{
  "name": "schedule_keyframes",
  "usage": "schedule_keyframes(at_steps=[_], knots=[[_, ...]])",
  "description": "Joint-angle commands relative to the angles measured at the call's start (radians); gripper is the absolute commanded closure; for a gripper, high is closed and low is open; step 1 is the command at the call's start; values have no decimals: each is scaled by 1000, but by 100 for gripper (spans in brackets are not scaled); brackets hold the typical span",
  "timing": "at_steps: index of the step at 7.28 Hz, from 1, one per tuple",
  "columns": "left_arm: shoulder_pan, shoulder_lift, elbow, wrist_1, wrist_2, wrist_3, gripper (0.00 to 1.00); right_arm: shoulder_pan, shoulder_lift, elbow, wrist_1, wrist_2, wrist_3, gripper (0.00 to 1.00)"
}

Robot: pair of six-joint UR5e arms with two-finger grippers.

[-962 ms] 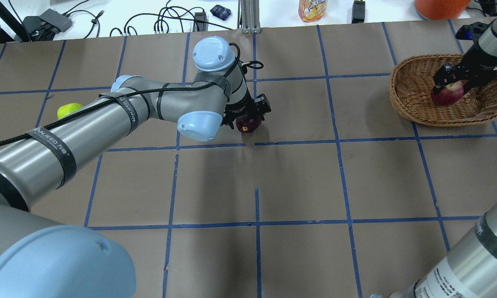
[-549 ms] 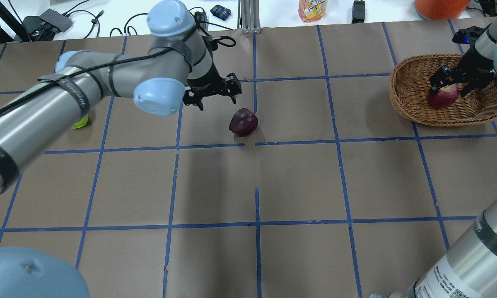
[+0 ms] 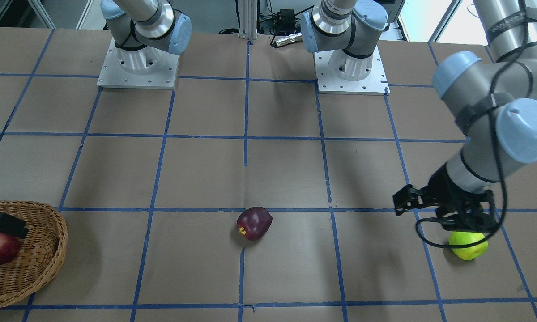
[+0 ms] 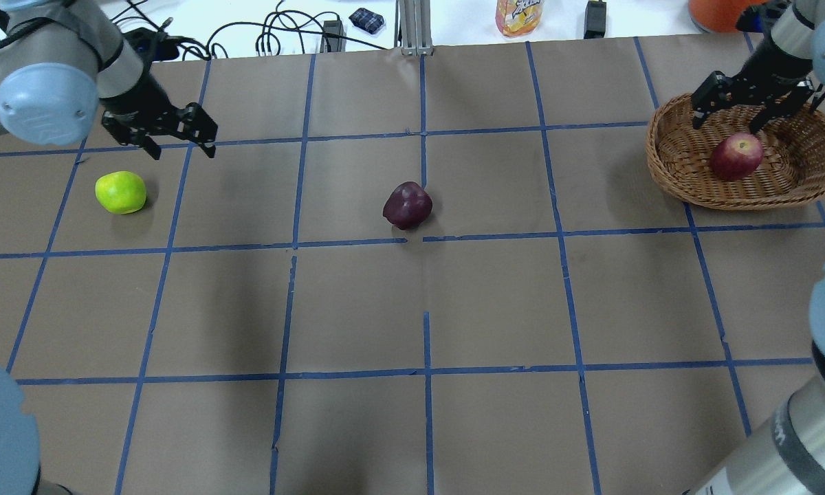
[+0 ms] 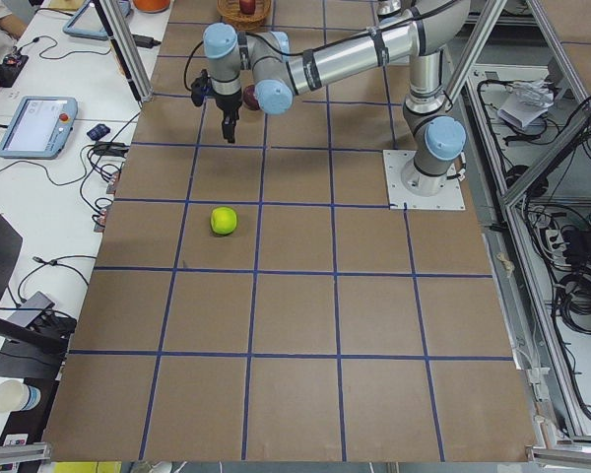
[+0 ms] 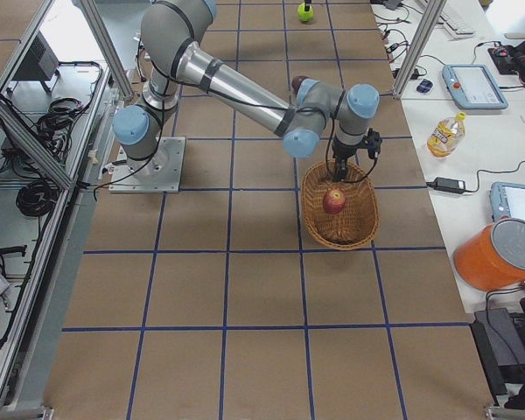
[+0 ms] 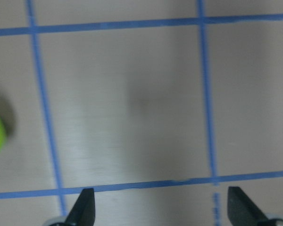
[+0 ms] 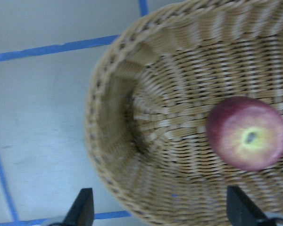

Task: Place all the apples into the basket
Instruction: 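Move right gripper to the dark apple while left moves to green apple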

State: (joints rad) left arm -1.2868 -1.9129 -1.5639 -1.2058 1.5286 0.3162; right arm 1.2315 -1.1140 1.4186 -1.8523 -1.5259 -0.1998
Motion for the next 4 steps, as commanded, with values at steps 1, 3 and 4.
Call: schedule_keyframes(at_steps=[1, 3, 4], knots=[[162, -53, -16, 83, 4, 95, 0, 258, -33, -7, 28, 7, 403, 0], [201, -113, 2, 98, 5, 142, 0, 417, -23, -4, 16, 59, 786, 0], [219, -144, 2, 185, 4, 189, 0, 455, -20, -6, 10, 97, 933, 0]])
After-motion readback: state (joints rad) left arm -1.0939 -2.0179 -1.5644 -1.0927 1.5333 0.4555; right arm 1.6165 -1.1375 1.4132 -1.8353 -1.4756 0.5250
